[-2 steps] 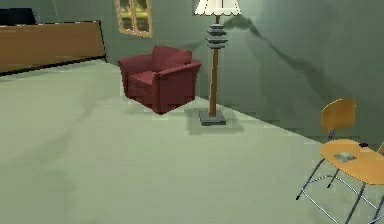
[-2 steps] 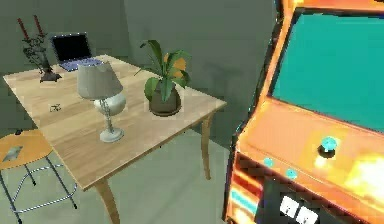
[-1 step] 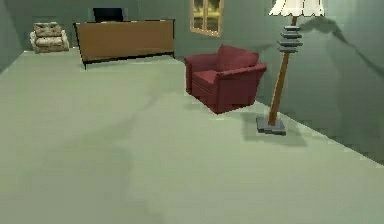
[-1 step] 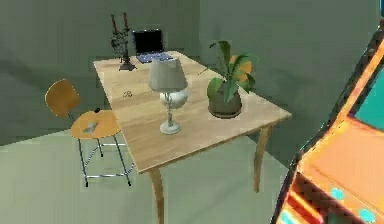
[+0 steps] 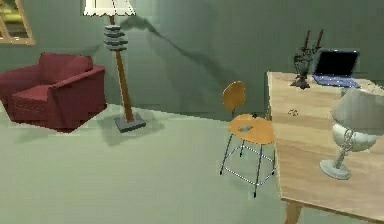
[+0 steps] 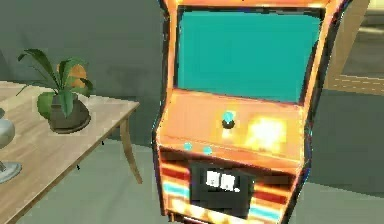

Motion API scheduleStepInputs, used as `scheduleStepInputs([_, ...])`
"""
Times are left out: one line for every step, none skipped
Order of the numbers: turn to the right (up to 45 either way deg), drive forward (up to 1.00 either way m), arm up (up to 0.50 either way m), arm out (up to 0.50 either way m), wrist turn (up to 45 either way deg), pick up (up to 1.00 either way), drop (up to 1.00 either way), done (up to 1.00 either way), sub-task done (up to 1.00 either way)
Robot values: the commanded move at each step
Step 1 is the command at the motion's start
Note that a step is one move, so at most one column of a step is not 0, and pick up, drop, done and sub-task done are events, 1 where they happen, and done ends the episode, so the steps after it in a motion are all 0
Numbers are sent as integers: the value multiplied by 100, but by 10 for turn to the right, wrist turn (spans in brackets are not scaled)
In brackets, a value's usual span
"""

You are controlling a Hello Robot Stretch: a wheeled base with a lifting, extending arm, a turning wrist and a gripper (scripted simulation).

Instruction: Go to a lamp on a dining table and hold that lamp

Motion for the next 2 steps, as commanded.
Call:
scheduleStepInputs([300, 0, 0, 0, 0, 0, 0, 0, 0])
scheduleStepInputs([0, 40, 0, 0, 0, 0, 0, 0, 0])
